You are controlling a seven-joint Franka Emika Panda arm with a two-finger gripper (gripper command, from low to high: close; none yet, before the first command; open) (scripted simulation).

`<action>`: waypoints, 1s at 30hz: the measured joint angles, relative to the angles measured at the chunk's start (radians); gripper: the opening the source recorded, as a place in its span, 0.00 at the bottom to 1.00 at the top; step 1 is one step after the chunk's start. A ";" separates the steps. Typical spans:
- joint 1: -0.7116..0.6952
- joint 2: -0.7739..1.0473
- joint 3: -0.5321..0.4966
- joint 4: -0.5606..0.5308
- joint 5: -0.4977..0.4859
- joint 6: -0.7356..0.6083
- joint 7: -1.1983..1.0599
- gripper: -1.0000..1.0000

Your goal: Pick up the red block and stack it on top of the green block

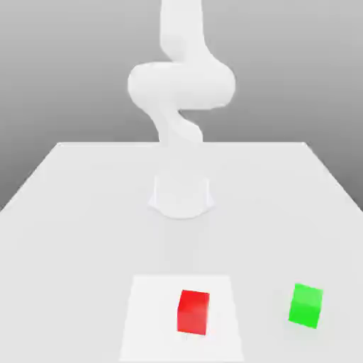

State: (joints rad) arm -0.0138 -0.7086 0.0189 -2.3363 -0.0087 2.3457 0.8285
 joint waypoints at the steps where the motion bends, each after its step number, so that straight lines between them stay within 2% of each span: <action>1: -0.006 0.039 0.008 -0.016 -0.004 0.020 0.012 0.50; 14: -0.047 0.515 0.068 -0.204 -0.046 0.257 0.157 0.50; 21: -0.039 0.766 0.078 -0.305 -0.023 0.384 0.203 0.50; 27: -0.014 0.983 0.045 -0.292 -0.061 0.556 0.240 0.50; 28: -0.008 1.006 0.038 -0.289 -0.066 0.576 0.244 0.00; 30: -0.008 1.006 0.038 -0.289 -0.066 0.576 0.244 0.00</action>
State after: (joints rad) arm -0.0220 0.2972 0.0569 -2.6249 -0.0746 2.9216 1.0724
